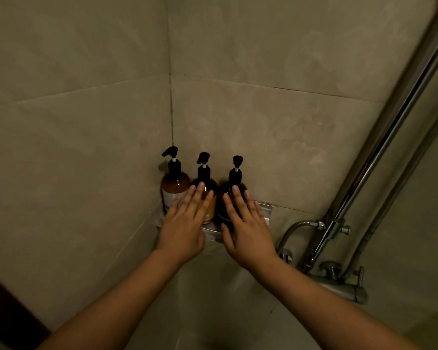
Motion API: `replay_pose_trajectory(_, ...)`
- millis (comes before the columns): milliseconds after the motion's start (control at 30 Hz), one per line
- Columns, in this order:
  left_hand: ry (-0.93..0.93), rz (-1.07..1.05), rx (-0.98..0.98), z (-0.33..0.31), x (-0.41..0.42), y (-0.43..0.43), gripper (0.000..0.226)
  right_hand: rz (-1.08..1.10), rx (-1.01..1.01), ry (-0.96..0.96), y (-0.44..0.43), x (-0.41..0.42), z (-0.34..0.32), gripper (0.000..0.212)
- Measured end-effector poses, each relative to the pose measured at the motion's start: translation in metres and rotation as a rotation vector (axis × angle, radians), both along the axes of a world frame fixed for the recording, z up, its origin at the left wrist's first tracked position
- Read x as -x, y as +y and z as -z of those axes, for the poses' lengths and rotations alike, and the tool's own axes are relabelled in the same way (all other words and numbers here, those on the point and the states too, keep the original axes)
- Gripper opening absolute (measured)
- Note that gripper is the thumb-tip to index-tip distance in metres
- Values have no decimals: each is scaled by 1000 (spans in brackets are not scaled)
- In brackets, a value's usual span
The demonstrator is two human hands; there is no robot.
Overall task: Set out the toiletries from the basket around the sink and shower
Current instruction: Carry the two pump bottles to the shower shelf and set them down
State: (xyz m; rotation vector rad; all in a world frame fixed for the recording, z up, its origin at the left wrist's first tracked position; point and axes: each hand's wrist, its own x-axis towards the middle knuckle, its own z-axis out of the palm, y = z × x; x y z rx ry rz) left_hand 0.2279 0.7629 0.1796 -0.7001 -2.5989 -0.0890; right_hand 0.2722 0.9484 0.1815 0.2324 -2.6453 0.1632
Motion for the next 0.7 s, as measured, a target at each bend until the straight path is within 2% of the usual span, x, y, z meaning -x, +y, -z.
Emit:
replay_pose_trajectory(167, -16, 21, -32, -1, 2, -1, 90, -22, 81, -3, 2, 4, -1, 71)
replay_pose_trajectory(533, -30, 26, -82, 7, 1, 5, 95, -7, 144, -40, -7, 1, -2, 79)
replay_pose_trajectory(633, -5, -58, -65, 5, 2, 1, 99, -17, 100, -65, -5, -1, -6, 80)
replay_pose_trajectory(700, -59, -143, -150, 3, 2, -4, 102, -14, 34, -91, 0, -2, -11, 82)
